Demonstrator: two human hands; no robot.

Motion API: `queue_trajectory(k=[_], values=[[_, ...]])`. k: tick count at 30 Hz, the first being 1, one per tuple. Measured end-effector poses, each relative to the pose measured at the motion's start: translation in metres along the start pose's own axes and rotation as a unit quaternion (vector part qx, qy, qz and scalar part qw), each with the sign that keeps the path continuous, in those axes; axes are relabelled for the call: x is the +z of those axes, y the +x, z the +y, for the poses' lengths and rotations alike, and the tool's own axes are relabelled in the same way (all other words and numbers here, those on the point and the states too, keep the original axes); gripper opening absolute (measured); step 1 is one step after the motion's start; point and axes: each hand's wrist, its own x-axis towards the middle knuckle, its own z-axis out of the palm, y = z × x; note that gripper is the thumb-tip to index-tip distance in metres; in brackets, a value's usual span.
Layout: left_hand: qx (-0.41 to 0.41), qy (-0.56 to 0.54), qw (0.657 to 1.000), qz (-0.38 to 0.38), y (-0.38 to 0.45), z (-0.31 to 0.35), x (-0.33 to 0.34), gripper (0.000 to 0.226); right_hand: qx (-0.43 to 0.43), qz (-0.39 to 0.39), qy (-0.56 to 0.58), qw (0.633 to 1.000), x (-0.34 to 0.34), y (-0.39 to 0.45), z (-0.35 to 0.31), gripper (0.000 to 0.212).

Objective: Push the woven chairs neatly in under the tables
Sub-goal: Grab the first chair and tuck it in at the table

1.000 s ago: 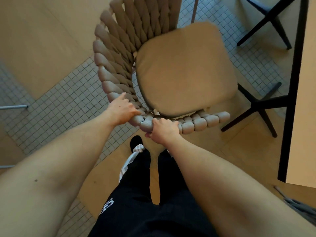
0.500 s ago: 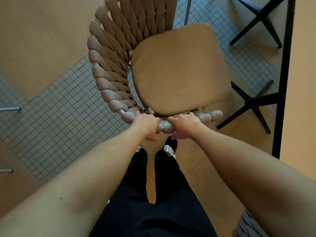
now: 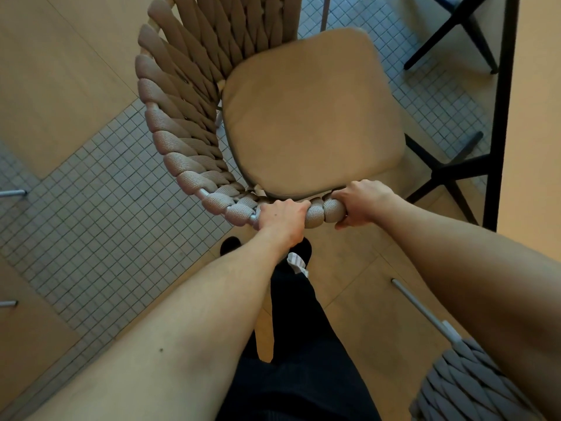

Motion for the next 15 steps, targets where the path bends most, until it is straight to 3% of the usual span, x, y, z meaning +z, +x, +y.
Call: queue_trajectory(k=[15], values=[[0.050, 0.064, 0.997, -0.004, -0.008, -0.045, -0.010, 0.033, 0.007, 0.016, 0.062, 0.998, 0.002, -0.001, -0.037, 0.055]])
